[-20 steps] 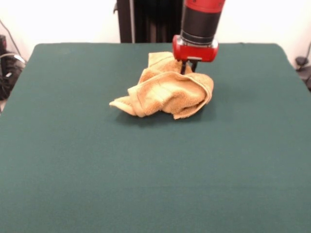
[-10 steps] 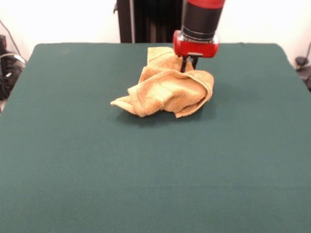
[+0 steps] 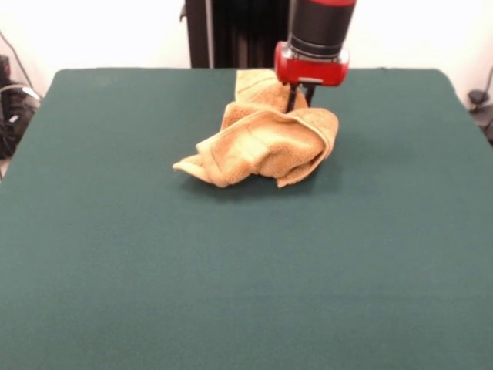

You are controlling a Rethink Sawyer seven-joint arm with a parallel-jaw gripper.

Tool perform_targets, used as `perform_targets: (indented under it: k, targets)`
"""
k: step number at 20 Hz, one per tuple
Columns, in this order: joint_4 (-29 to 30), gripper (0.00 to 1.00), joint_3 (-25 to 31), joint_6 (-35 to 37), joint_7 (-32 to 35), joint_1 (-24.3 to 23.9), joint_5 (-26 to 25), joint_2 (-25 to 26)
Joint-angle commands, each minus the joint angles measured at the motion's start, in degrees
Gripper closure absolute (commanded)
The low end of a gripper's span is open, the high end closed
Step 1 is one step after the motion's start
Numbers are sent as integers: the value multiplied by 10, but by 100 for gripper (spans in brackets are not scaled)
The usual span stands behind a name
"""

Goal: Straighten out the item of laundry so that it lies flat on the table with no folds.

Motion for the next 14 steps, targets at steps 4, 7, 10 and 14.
perform_targets:
  k: [4,7,10,14]
  targets:
    - [2,100,25,57,101,13,28,2]
    - [2,100,25,61,101,13,28,1]
    - [-1,100,24,70,100,14,30,0]
    - [-4,100,24,77,99,14,30,0]
